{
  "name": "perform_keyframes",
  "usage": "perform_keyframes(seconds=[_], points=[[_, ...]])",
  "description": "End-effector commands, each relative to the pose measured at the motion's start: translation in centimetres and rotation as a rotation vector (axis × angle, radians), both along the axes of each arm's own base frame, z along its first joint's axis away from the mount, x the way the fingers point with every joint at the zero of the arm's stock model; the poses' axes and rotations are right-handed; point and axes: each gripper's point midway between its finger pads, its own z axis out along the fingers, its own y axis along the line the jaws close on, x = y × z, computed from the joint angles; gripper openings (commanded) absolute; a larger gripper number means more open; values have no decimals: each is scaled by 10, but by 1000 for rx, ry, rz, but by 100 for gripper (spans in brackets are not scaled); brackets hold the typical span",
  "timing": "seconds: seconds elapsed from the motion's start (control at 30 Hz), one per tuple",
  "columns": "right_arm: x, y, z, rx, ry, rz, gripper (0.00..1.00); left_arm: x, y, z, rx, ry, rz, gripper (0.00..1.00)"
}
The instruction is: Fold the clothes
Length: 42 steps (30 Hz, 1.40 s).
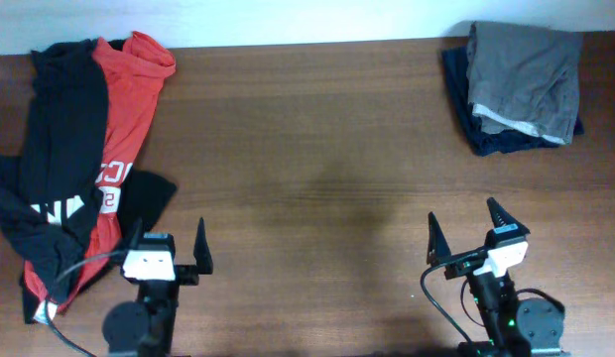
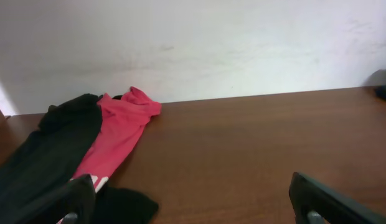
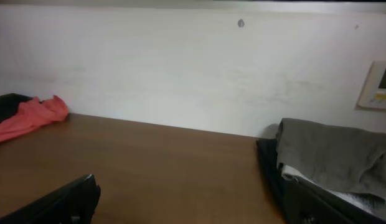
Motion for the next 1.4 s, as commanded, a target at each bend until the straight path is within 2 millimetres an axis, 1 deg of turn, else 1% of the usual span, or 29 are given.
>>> perform_keyframes(seconds=[0.0, 0.03, 0.13, 0.2, 0.23, 0.3, 0.37, 0.4, 0.43, 0.5, 0.57, 0.63, 0.67, 0.7, 0.77, 0.93, 1.1, 1.17, 1.23, 1.27, 1.33, 1.37], points=[[5, 7, 22, 7, 24, 43, 99, 11, -1, 28, -9, 20, -11, 99], [9, 10, 27, 7, 43, 61, 99, 19, -1, 33, -10, 49, -12, 99], [26, 24, 42, 10, 110, 143, 99, 40, -8, 38, -18, 129, -56, 99], [35, 28, 46, 14, 147, 173, 99, 53, -12, 41, -23, 176, -75, 99], [45, 32, 49, 21, 200, 199, 99, 65, -13, 42, -29, 224, -86, 99], [60, 36, 50, 32, 284, 221, 99, 79, -15, 43, -35, 294, -94, 99], [80, 36, 46, 49, 419, 222, 99, 90, -14, 43, -40, 370, -94, 99], [101, 36, 42, 66, 550, 220, 99, 108, -14, 46, -45, 491, -93, 99], [107, 36, 41, 70, 583, 220, 98, 114, -14, 47, -34, 523, -97, 99], [119, 37, 39, 81, 640, 230, 99, 122, -14, 50, -15, 552, -109, 99], [130, 48, 42, 106, 668, 301, 99, 132, -15, 53, -6, 558, -117, 99], [142, 59, 41, 131, 675, 375, 99, 143, -14, 53, -5, 542, -116, 99], [144, 62, 42, 137, 672, 396, 99, 146, -14, 54, -4, 533, -115, 99], [148, 69, 42, 149, 660, 447, 98, 151, -13, 54, -3, 522, -113, 99], [155, 74, 37, 159, 657, 483, 98, 155, -8, 53, -7, 520, -101, 99], [164, 73, 22, 167, 688, 476, 99, 154, 13, 43, -25, 554, -51, 99], [169, 68, 14, 158, 705, 436, 99, 156, 30, 36, -39, 574, -8, 99], [172, 61, 10, 145, 712, 390, 99, 157, 57, 23, -110, 607, 113, 99], [174, 58, 8, 139, 720, 367, 99, 156, 79, 8, -148, 648, 206, 99], [174, 56, 6, 138, 725, 354, 99, 155, 90, -5, -155, 684, 238, 99], [175, 53, 3, 139, 737, 332, 100, 154, 104, -23, -166, 732, 277, 99], [176, 53, 0, 140, 744, 326, 98, 152, 114, -38, -170, 774, 309, 99]])
